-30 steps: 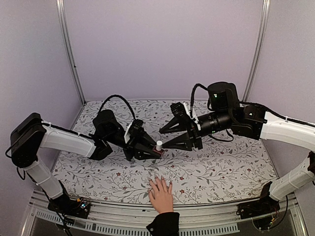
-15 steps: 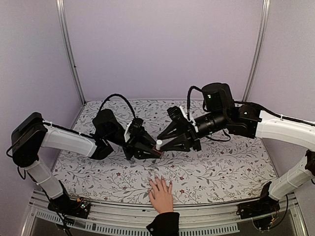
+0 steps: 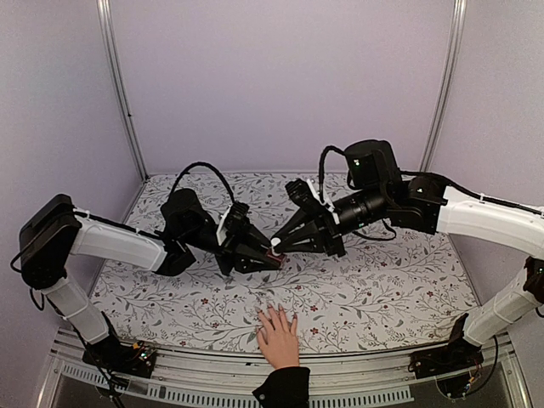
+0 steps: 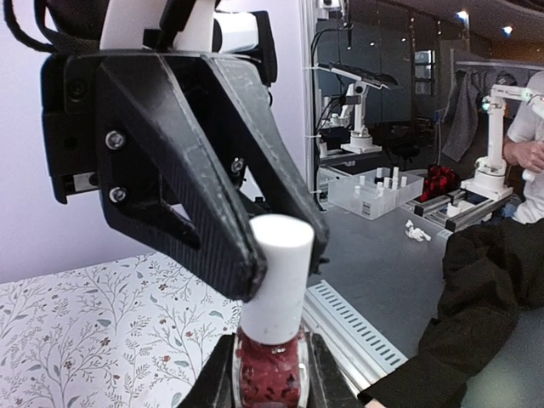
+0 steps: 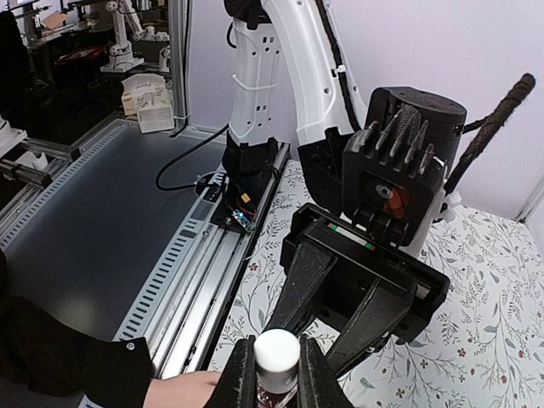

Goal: Paint the nails
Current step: Screw the nail polish bottle.

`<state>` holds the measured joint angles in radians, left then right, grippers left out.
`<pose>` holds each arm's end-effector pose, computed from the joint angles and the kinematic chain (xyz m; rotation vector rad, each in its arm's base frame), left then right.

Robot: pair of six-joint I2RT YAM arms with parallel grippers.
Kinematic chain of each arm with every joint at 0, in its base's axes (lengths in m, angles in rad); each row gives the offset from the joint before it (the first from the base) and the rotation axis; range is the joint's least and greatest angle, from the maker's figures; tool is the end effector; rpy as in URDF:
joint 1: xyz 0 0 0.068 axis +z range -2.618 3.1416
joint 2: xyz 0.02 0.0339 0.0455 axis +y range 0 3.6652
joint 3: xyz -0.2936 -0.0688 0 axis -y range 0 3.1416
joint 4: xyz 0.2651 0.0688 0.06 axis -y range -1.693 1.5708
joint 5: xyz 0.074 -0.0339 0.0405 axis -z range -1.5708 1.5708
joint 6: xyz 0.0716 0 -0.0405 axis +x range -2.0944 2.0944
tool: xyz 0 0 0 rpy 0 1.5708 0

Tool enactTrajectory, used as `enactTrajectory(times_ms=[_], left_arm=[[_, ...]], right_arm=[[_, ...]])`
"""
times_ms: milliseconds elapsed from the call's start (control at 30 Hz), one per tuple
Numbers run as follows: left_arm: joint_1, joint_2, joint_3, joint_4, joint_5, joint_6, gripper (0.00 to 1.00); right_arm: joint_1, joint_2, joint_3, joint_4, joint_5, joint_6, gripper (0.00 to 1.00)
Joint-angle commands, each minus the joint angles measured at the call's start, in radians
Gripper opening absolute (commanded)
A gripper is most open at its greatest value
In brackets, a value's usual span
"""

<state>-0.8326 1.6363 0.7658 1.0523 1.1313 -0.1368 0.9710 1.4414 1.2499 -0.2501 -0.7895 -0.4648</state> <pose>0.1934 -0.3089 0.2613 1.4360 0.9237 -1.5224 0.1648 0.3310 0.3599 -1.6923 1.1451 1.1102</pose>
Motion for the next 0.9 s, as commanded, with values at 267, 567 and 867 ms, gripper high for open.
enactTrajectory(times_ms=[267, 567, 867], left_arm=[[0.033, -0.065, -0.029, 0.025, -0.276, 0.017, 0.0], [0.036, -0.059, -0.034, 0.07, -0.486, -0.003, 0.0], [0.014, -0.006, -0.005, 0.109, -0.757, 0.01, 0.0]], right_arm=[[0.007, 0.034, -0.003, 0.018, 0.109, 0.049, 0.0], [0.007, 0.06, -0.062, 0.179, 0.363, 0.165, 0.0], [0.008, 0.11, -0.08, 0.366, 0.613, 0.328, 0.01]])
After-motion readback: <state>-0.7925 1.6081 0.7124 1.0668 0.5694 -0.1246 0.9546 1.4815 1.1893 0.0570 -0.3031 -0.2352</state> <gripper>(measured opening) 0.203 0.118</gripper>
